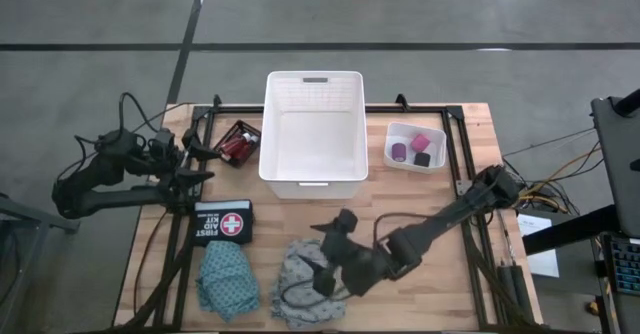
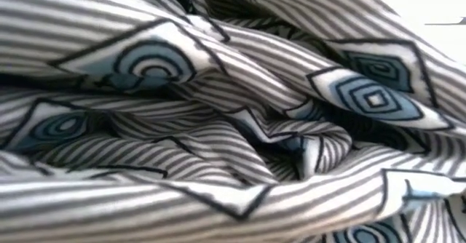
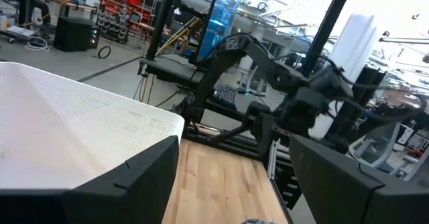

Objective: Pick & Place Medicine items
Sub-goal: Put the gray patient gown into the white organizer

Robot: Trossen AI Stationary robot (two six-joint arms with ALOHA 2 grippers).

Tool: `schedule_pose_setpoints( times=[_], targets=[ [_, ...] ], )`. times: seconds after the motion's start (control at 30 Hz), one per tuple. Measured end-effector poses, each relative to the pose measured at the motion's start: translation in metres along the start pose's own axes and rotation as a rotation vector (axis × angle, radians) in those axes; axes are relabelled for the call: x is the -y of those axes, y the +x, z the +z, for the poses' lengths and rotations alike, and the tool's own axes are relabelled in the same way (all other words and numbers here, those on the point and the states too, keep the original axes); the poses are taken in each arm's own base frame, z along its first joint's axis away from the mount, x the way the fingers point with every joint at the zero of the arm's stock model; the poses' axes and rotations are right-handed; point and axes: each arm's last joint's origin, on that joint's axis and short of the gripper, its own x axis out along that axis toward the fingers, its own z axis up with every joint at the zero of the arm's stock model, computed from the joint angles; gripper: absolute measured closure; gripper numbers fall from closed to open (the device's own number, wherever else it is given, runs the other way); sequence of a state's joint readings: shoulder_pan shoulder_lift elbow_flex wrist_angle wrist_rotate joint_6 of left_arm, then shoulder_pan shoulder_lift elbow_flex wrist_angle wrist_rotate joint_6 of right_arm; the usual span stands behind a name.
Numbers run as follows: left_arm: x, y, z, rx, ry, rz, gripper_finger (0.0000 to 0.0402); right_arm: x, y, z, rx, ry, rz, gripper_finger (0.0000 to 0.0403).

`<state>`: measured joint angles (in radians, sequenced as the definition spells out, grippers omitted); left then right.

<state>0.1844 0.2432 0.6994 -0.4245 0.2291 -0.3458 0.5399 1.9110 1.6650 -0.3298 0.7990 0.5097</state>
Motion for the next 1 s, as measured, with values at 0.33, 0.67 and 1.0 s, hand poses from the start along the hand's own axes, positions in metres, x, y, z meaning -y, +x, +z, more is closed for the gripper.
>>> schedule_pose_setpoints(
  times=[0.33,0.67,1.0],
  targets=[
    [0.000,0.000,0.000,-0.001,0.000,0.000,0.0112,-0.025,0.018,-0.042,-0.044,-0.139,0.005,0.0055],
    [0.000,0.000,0.000,-0.002,0.000,0.001,0.0112,-0.061,0.027,-0.026,-0.137,-0.087,0.227,0.0055],
    [0.000,0.000,0.000,-0.002,0.000,0.001,0.0112,-0.069,0.032,0.004,-0.312,0.349,0.194,0.0055]
  ],
)
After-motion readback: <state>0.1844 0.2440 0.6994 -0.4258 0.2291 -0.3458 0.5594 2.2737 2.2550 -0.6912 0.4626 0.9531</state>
